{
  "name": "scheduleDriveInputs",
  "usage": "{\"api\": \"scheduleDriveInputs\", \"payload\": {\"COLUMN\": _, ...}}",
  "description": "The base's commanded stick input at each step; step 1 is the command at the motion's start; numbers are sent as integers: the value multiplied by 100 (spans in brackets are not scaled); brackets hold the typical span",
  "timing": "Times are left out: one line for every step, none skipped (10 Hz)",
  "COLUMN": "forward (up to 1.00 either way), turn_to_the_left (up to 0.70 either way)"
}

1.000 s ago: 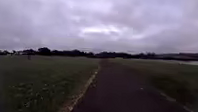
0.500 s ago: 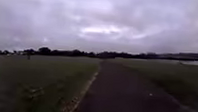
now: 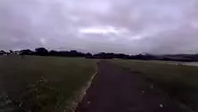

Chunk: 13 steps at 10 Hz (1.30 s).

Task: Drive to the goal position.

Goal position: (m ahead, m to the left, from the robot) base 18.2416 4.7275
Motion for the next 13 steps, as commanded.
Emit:
{"api": "scheduleDriveInputs", "payload": {"forward": 85, "turn_to_the_left": -34}}
{"api": "scheduleDriveInputs", "payload": {"forward": 85, "turn_to_the_left": -34}}
{"api": "scheduleDriveInputs", "payload": {"forward": 85, "turn_to_the_left": 0}}
{"api": "scheduleDriveInputs", "payload": {"forward": 85, "turn_to_the_left": 0}}
{"api": "scheduleDriveInputs", "payload": {"forward": 85, "turn_to_the_left": 0}}
{"api": "scheduleDriveInputs", "payload": {"forward": 85, "turn_to_the_left": 0}}
{"api": "scheduleDriveInputs", "payload": {"forward": 85, "turn_to_the_left": 0}}
{"api": "scheduleDriveInputs", "payload": {"forward": 85, "turn_to_the_left": 0}}
{"api": "scheduleDriveInputs", "payload": {"forward": 85, "turn_to_the_left": 0}}
{"api": "scheduleDriveInputs", "payload": {"forward": 85, "turn_to_the_left": 0}}
{"api": "scheduleDriveInputs", "payload": {"forward": 85, "turn_to_the_left": 0}}
{"api": "scheduleDriveInputs", "payload": {"forward": 85, "turn_to_the_left": 9}}
{"api": "scheduleDriveInputs", "payload": {"forward": 85, "turn_to_the_left": 17}}
